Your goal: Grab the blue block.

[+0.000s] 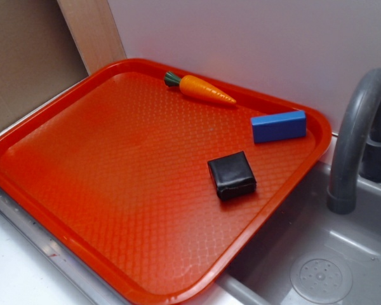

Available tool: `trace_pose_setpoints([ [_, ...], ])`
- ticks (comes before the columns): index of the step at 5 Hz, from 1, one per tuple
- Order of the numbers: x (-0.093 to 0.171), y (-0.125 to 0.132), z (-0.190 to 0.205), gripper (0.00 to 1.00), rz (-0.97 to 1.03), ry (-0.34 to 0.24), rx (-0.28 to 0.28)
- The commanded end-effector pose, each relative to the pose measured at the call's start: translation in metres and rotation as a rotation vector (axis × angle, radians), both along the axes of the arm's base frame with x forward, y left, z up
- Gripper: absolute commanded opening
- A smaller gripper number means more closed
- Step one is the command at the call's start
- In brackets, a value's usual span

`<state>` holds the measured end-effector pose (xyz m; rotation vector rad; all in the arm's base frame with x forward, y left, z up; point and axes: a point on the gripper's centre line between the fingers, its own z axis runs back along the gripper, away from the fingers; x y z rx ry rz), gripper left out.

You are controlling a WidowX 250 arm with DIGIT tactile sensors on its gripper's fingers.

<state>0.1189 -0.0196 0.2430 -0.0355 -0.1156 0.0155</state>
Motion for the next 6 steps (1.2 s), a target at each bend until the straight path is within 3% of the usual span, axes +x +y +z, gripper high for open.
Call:
trace_pose_setpoints([
  [1,0.0,0.0,0.0,1.0,0.0,0.0,0.0],
  [2,0.015,-0.037,-0.004,1.0,-0.136,-0.02,-0.014],
  [4,0.052,-0.101,-0.012,1.0,-0.311,-0.126,0.007],
  [5,0.09,-0.146,-0.013,1.0,-0.384,-0.189,-0.011],
  [6,0.116,-0.184,-0.018,1.0,-0.432,-0.19,0.0],
])
